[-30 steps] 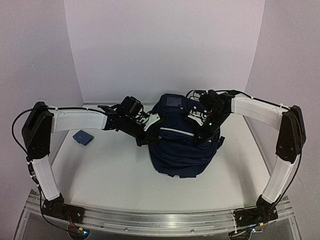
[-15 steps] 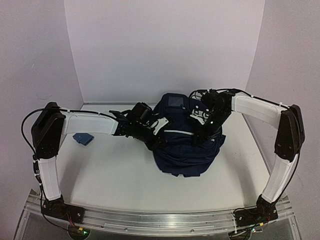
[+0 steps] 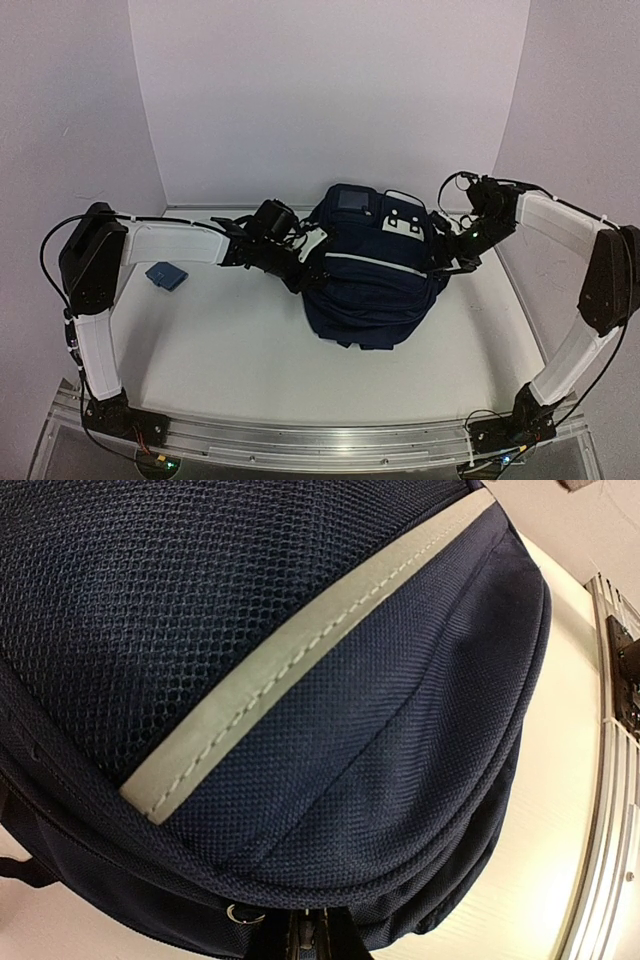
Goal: Pack the student bag
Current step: Zip the student bag at the center of the board.
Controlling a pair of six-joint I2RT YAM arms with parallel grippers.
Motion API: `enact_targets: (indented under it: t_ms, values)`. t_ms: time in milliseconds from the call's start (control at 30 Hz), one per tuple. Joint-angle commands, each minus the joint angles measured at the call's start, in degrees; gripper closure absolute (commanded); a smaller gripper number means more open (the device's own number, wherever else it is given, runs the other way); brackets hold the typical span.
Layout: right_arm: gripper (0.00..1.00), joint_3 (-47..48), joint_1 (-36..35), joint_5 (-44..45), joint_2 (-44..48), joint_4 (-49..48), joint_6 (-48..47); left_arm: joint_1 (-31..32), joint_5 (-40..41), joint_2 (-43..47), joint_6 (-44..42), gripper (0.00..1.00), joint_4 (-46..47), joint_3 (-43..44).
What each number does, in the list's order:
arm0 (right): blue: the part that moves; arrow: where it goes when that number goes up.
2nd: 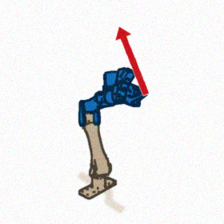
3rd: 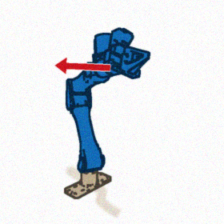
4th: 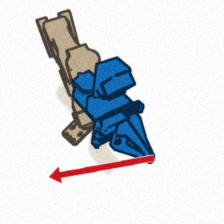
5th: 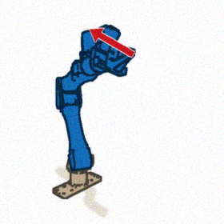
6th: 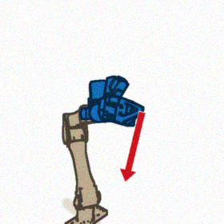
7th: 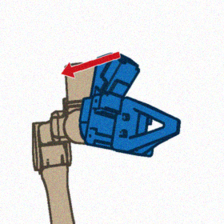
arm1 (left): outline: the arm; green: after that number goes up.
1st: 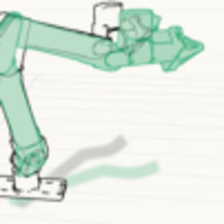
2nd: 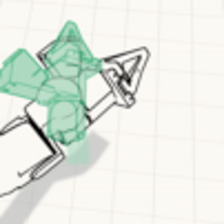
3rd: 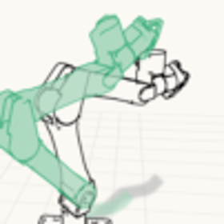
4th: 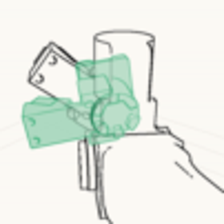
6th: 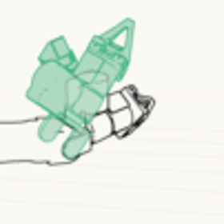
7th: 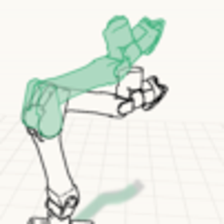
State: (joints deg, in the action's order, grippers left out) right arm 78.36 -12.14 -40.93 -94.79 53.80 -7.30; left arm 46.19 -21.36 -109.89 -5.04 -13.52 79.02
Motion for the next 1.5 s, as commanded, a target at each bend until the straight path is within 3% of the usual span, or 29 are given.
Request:
enact_targets:
  t_ms: [0,133,233,433,533,733,933,1133,1467]
  values:
    - [0.22,-2.4,-0.3,-8.1,-3.9,-0.5,0.9,-0.5,3.4,1.7,-1.4,1.0,-1.8,-0.9]
    - [0.26,-3.6,-0.4,-16.4,-8.1,-2.7,1.2,0.4,2.6,1.4,-1.6,0.99,-2.9,-1.1]
    - [0.41,-3.9,-0.5,-20.8,-9.4,-5.3,2.7,3.1,3.6,1.6,-3.3,0.97,-4.6,-1.3]
    - [0.84,-5.5,-0.7,-24.4,-9.7,-11.6,7.0,5.7,4.1,3.0,-0.8,0.95,-4.2,-2.3]
    - [0.98,-6.3,-1.5,-24.5,-9.1,-13.3,9.7,7.1,5.5,2.7,1.4,0.94,-3.5,-1.4]
    - [1.0,-6.9,-3.8,-24.1,-8.1,-15.8,11.3,9.1,4.6,1.1,2.7,0.94,-3.8,2.5]
    - [1.0,-8.2,-5.6,-21.7,-5.6,-18.3,11.7,8.6,2.9,8.4,4.5,0.94,-0.7,-2.2]
    - [1.0,-7.7,-9.6,-19.8,-5.4,-24.1,15.9,9.4,0.2,2.3,8.5,0.99,-2.3,3.6]
    - [1.0,-7.7,-13.0,-18.6,-6.8,-32.6,22.7,13.7,-0.7,-2.4,8.3,0.99,-0.3,10.0]
